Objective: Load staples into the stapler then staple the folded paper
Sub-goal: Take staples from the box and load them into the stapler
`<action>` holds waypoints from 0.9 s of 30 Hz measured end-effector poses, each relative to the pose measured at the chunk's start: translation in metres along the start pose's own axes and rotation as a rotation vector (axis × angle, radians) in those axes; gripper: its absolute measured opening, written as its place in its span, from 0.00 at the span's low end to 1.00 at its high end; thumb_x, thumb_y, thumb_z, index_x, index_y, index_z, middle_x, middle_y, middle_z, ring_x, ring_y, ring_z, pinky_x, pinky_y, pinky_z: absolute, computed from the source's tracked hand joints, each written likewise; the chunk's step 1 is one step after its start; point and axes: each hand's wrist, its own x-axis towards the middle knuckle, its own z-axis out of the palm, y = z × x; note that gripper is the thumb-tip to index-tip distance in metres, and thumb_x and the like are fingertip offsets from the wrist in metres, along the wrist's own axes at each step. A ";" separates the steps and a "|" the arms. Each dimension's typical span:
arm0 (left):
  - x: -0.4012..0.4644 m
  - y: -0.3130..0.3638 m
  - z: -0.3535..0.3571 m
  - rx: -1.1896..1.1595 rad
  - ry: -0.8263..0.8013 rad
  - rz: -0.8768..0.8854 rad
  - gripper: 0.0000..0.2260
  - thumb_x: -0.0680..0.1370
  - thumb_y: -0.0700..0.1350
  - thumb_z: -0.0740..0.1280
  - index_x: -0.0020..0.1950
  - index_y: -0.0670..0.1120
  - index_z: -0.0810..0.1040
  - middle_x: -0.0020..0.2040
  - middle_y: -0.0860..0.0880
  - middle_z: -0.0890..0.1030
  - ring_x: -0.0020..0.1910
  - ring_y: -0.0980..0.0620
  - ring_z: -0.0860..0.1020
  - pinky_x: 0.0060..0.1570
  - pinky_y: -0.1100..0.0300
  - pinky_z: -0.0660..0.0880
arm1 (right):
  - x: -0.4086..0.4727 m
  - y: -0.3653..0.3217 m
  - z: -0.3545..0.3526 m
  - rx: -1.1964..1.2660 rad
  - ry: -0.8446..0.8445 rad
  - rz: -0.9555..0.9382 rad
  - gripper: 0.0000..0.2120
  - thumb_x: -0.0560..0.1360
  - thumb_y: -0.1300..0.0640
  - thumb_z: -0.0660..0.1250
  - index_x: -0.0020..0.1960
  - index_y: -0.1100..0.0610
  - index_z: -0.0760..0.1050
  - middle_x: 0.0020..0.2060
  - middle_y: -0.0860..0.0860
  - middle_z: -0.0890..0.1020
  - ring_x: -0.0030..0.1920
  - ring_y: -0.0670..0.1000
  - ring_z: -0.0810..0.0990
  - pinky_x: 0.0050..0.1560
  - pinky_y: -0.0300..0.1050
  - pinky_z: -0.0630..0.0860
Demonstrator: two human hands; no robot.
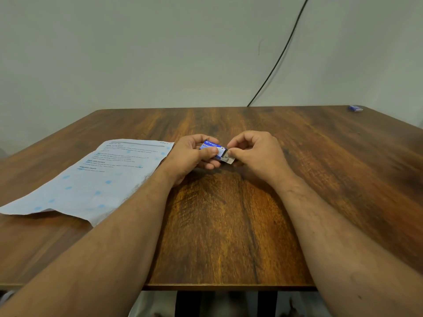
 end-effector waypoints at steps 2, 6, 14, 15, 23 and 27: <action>0.000 -0.001 0.000 -0.002 -0.001 0.000 0.07 0.79 0.37 0.69 0.55 0.44 0.80 0.42 0.41 0.87 0.34 0.51 0.84 0.34 0.63 0.82 | -0.001 0.000 0.000 -0.031 0.002 -0.026 0.09 0.73 0.62 0.74 0.41 0.48 0.82 0.37 0.45 0.85 0.38 0.39 0.83 0.33 0.29 0.76; 0.000 0.000 -0.001 -0.016 0.008 -0.006 0.06 0.79 0.37 0.69 0.55 0.44 0.80 0.40 0.42 0.86 0.33 0.51 0.84 0.34 0.63 0.81 | -0.003 0.000 0.001 -0.040 0.000 -0.085 0.13 0.72 0.67 0.69 0.40 0.48 0.83 0.36 0.47 0.85 0.35 0.40 0.83 0.32 0.28 0.73; -0.003 0.002 0.001 -0.042 0.025 -0.007 0.05 0.80 0.36 0.67 0.54 0.43 0.80 0.37 0.42 0.85 0.30 0.53 0.82 0.31 0.65 0.80 | -0.004 0.003 0.002 -0.099 -0.025 -0.163 0.15 0.70 0.66 0.66 0.40 0.48 0.86 0.36 0.46 0.85 0.31 0.46 0.83 0.38 0.42 0.80; -0.003 0.003 0.001 -0.046 0.024 -0.008 0.04 0.80 0.36 0.67 0.53 0.43 0.80 0.36 0.42 0.85 0.30 0.53 0.82 0.31 0.65 0.80 | -0.004 0.003 0.002 -0.127 -0.026 -0.183 0.14 0.70 0.65 0.67 0.41 0.48 0.86 0.35 0.44 0.83 0.31 0.44 0.82 0.38 0.39 0.79; -0.003 0.003 0.000 -0.044 0.014 -0.010 0.05 0.80 0.36 0.67 0.54 0.43 0.80 0.38 0.41 0.85 0.30 0.52 0.82 0.31 0.64 0.80 | -0.003 0.006 0.000 -0.262 -0.050 -0.262 0.06 0.74 0.55 0.70 0.45 0.50 0.86 0.40 0.45 0.83 0.40 0.43 0.80 0.41 0.36 0.75; -0.002 0.002 -0.001 -0.021 0.009 -0.011 0.05 0.79 0.36 0.68 0.54 0.43 0.80 0.39 0.41 0.85 0.31 0.52 0.83 0.31 0.64 0.80 | -0.002 0.006 0.002 -0.257 -0.043 -0.240 0.05 0.74 0.53 0.73 0.43 0.51 0.87 0.38 0.44 0.82 0.39 0.43 0.79 0.39 0.38 0.75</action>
